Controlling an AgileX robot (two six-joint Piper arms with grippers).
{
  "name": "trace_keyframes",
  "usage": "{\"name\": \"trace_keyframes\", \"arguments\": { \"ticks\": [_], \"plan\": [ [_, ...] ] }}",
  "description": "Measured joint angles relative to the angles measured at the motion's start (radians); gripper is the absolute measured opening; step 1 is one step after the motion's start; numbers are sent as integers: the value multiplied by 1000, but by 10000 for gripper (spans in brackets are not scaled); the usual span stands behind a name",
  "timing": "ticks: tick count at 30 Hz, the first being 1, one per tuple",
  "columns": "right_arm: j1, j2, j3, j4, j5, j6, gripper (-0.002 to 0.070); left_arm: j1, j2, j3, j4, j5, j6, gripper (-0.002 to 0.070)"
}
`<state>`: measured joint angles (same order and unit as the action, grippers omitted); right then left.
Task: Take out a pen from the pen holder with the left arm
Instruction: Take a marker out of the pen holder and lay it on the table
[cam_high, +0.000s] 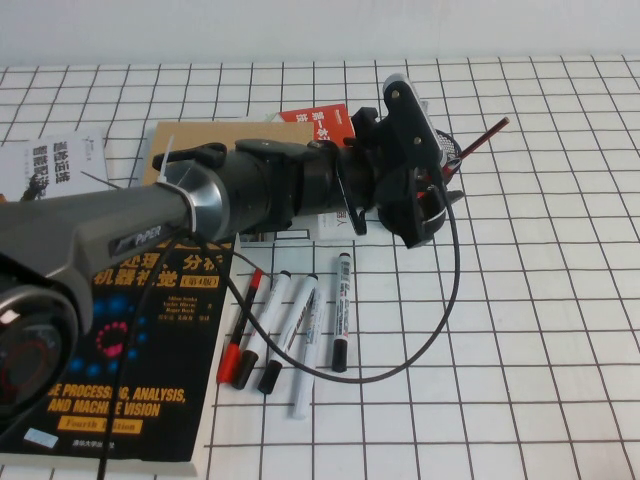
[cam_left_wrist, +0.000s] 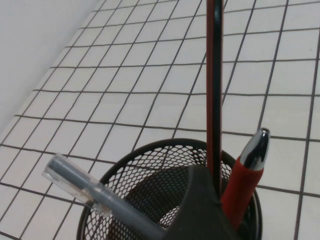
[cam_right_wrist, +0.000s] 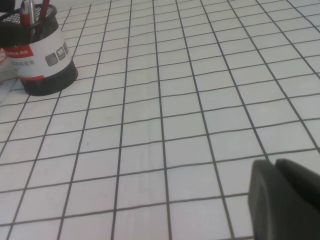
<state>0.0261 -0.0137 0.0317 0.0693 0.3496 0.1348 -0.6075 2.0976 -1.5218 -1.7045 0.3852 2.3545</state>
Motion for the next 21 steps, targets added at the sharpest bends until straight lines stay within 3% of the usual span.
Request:
{"name": "trace_keyframes", "arguments": {
  "ticks": [14, 21],
  "plan": [
    [0, 0, 0, 0, 0, 0, -17, 0, 55, -84, -2, 0, 45, 449],
    [0, 0, 0, 0, 0, 0, -16, 0, 73, -99, -2, 15, 45, 265]
  ]
}}
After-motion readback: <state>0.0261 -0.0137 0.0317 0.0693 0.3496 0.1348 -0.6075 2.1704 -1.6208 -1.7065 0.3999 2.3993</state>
